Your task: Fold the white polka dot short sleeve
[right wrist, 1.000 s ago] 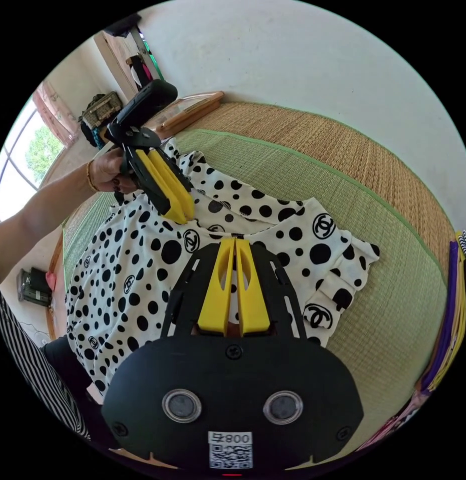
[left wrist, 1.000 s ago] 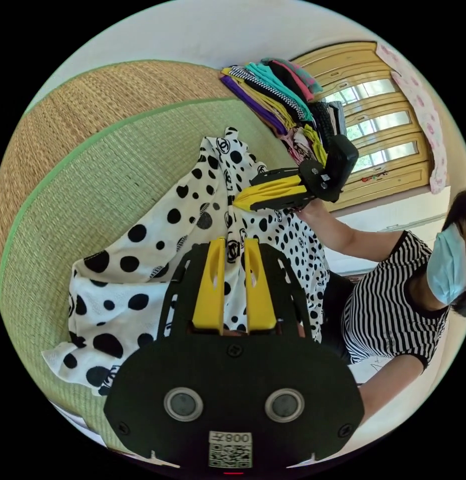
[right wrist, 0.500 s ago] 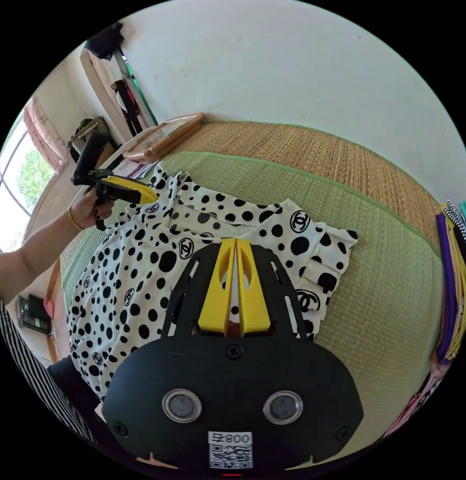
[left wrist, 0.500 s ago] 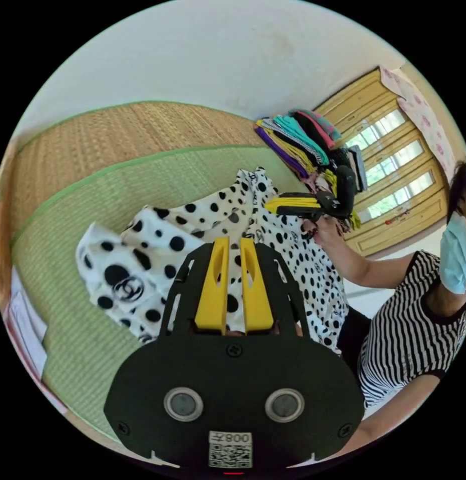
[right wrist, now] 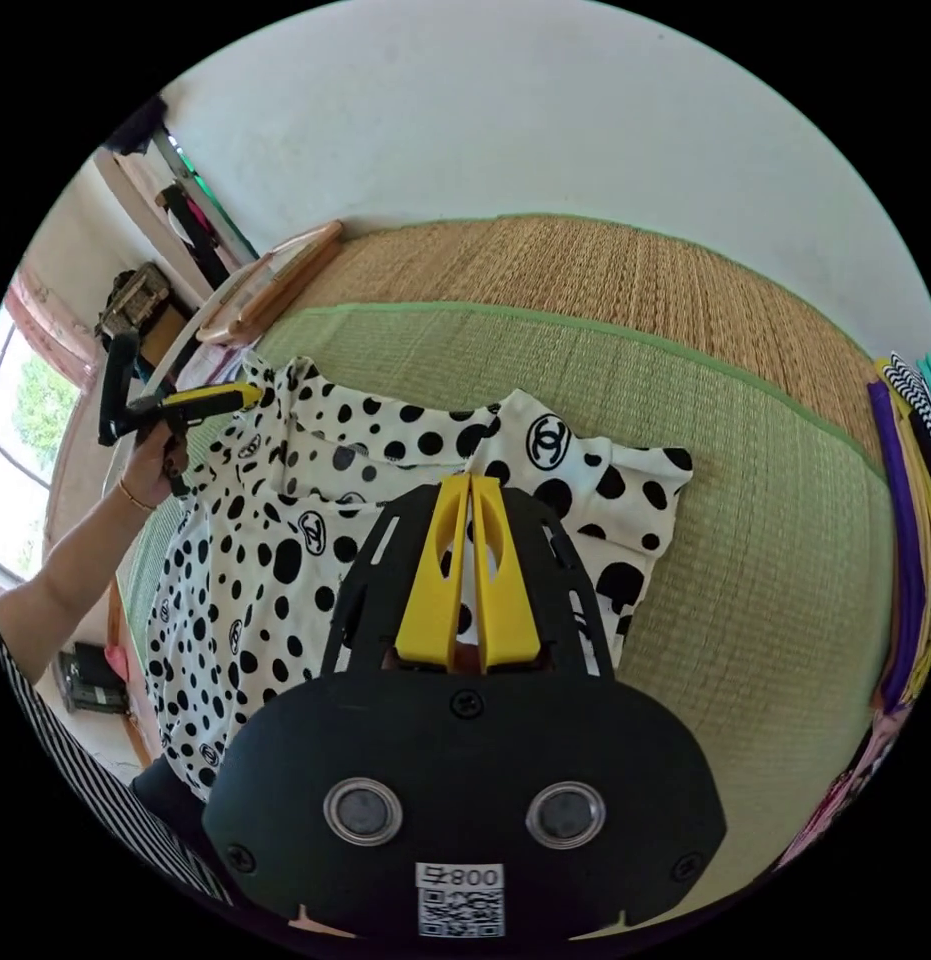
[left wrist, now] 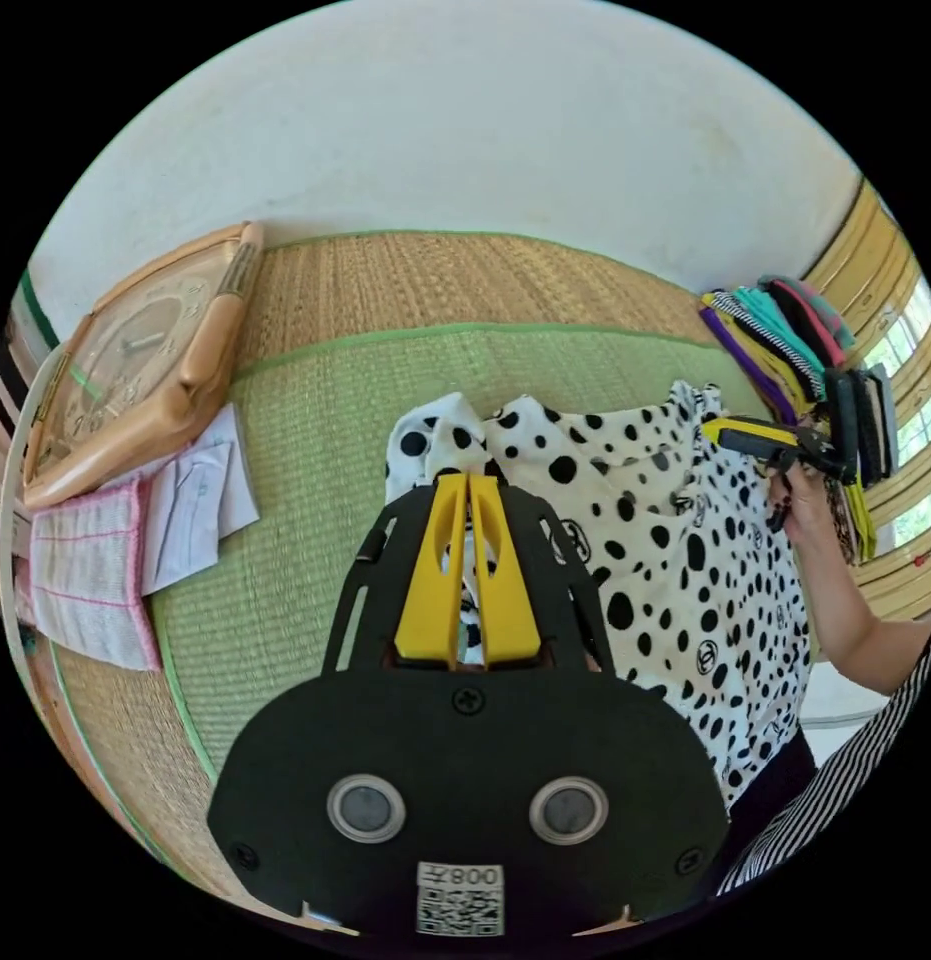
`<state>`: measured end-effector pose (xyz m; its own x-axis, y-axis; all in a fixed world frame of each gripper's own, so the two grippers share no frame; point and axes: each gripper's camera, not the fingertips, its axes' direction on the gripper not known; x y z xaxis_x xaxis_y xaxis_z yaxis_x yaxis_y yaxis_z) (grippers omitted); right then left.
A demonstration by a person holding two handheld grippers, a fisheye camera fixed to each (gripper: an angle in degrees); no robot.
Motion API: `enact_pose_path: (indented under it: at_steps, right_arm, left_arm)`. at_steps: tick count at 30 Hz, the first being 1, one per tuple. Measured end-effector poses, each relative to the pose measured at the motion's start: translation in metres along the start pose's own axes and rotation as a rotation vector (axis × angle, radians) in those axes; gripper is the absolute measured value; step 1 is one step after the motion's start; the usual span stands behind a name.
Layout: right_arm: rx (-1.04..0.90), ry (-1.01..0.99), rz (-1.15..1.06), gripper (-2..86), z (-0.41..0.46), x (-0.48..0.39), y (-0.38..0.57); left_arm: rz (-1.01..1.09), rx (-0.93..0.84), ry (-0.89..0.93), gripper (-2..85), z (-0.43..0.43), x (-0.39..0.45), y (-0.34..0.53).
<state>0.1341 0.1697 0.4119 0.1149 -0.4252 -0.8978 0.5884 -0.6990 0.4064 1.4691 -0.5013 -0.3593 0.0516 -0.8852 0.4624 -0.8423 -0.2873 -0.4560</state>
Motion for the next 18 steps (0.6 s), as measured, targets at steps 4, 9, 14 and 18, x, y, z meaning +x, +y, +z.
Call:
enact_pose_path:
  at_steps: [4,9,14,18]
  right_arm:
    - [0.044,-0.065,0.021,0.0,-0.009,0.011,0.006]
    - [0.124,0.022,0.107,0.1,-0.028,0.044,0.015]
    - [0.074,-0.025,0.191,0.1,-0.006,0.081,0.019]
    - [0.095,-0.092,0.237,0.0,-0.002,0.095,0.025]
  left_arm:
    - [-0.052,0.079,0.044,0.2,-0.009,-0.004,0.033]
    - [-0.011,0.173,0.046,0.1,-0.020,0.006,0.054]
    - [-0.134,0.067,-0.066,0.1,0.005,-0.017,0.080]
    - [-0.194,0.079,-0.022,0.1,0.005,-0.031,0.104]
